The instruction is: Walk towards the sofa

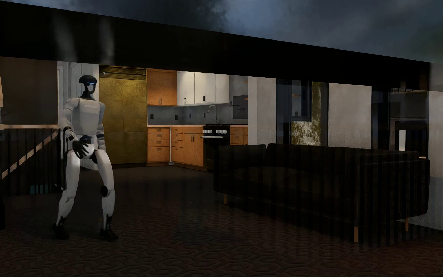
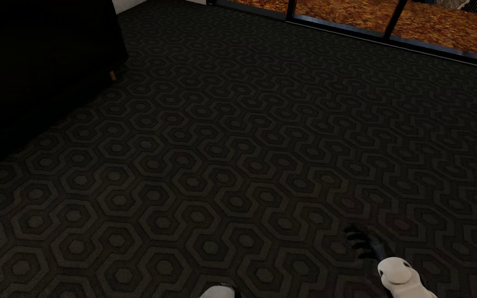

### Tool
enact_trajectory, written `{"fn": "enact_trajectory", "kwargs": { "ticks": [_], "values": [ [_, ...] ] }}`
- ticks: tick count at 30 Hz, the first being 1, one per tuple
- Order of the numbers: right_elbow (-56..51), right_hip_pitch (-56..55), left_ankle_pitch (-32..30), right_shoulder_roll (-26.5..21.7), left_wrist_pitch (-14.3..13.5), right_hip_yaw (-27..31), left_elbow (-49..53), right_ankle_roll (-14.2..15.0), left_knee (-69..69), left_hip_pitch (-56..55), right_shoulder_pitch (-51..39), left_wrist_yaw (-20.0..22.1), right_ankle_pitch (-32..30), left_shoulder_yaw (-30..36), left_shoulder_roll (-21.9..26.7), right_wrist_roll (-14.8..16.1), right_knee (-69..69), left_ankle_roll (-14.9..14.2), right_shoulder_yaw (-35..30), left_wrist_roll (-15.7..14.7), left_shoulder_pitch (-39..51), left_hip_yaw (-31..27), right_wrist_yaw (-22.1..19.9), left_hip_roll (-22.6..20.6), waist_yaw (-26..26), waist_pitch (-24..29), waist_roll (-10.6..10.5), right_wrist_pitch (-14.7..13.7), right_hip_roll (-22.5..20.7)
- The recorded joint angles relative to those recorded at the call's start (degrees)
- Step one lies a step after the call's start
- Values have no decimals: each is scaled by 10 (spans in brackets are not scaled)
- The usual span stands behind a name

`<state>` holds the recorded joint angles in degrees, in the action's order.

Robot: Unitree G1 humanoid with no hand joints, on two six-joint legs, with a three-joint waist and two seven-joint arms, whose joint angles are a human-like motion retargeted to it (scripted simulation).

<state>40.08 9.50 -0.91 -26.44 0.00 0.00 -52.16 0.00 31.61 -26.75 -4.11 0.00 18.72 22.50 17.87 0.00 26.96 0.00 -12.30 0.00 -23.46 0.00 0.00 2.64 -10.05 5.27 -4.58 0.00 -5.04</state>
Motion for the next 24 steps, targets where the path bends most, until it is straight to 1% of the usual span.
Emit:
{"fn": "enact_trajectory", "kwargs": {
  "ticks": [1,2,3,4,5,6,7,8,9,10,11,12,13,14,15,16,17,19,21,22,24],
  "values": [
    [-19,25,53,2,0,0,-10,0,-64,12,-11,0,27,-4,-4,0,-4,0,3,0,-2,0,0,10,-15,-4,1,0,3],
    [-36,46,118,5,0,0,-27,0,-69,18,-20,0,48,-6,-11,0,-3,0,0,0,-3,0,0,20,-27,-9,2,0,8],
    [-52,61,143,10,0,0,-47,0,-59,17,-25,0,54,-2,-19,0,2,0,-4,0,-3,0,0,26,-35,-19,4,0,15],
    [-67,67,119,14,0,0,-68,0,-47,6,-22,0,39,8,-27,0,13,0,-10,0,-2,0,0,28,-39,-33,11,0,24],
    [-81,66,49,21,0,0,-89,0,-33,-11,-8,0,0,19,-34,0,28,0,-17,0,-3,0,0,23,-37,-51,23,0,33],
    [-85,64,-28,32,0,0,-109,0,-13,-27,16,0,-62,34,-36,0,49,0,-23,0,-2,0,0,11,-25,-68,41,0,43],
    [-72,64,-70,46,0,0,-124,0,7,-29,48,0,-149,54,-32,0,82,0,-29,0,2,0,0,-11,-5,-77,61,0,51],
    [-45,53,-70,59,0,0,-129,0,19,-12,80,0,-255,66,-25,0,134,0,-41,0,10,0,0,-36,14,-79,78,0,59],
    [-9,19,-45,67,0,0,-121,0,14,20,105,0,-352,63,-16,0,204,0,-70,0,18,0,0,-61,27,-78,92,0,69],
    [32,-36,-8,69,0,0,-103,0,-1,57,119,0,-407,48,-8,0,284,0,-118,0,26,0,0,-84,36,-77,104,0,80],
    [73,-98,27,69,0,0,-79,0,-14,91,127,0,-404,22,-3,0,366,0,-176,0,36,0,0,-102,48,-75,112,0,85],
    [110,-157,53,70,0,0,-53,0,-25,119,135,0,-356,-7,2,0,441,0,-227,0,47,0,0,-116,70,-73,114,0,82],
    [145,-209,74,72,0,0,-22,0,-38,149,147,0,-293,-32,6,0,494,0,-260,0,60,0,0,-129,100,-68,112,0,76],
    [176,-251,94,75,0,0,12,0,-52,184,163,0,-238,-54,10,0,514,0,-275,0,74,0,0,-139,132,-61,108,0,69],
    [201,-285,114,76,0,0,49,0,-65,219,182,0,-202,-74,13,0,496,0,-277,0,86,0,0,-142,163,-55,102,0,60],
    [216,-310,131,75,0,0,84,0,-75,250,204,0,-185,-89,13,0,444,0,-273,0,98,0,0,-138,194,-49,93,0,52],
    [219,-324,143,71,0,0,115,0,-82,278,227,0,-186,-97,12,0,367,0,-266,0,110,0,0,-131,224,-43,83,0,44],
    [205,-326,164,63,0,0,165,0,-91,327,266,0,-222,-93,12,0,186,0,-254,0,132,0,0,-112,270,-36,69,0,32],
    [187,-327,187,59,0,0,206,0,-99,369,285,0,-270,-78,14,0,28,0,-252,0,142,0,0,-94,284,-42,67,0,29],
    [181,-329,199,58,0,0,223,0,-104,390,286,0,-289,-72,17,0,-24,0,-250,0,138,0,0,-88,283,-47,72,0,32],
    [175,-337,216,57,0,0,234,0,-107,435,277,0,-65,-61,21,0,-102,0,-231,0,117,0,0,-78,277,-56,85,0,31]
  ]
}}
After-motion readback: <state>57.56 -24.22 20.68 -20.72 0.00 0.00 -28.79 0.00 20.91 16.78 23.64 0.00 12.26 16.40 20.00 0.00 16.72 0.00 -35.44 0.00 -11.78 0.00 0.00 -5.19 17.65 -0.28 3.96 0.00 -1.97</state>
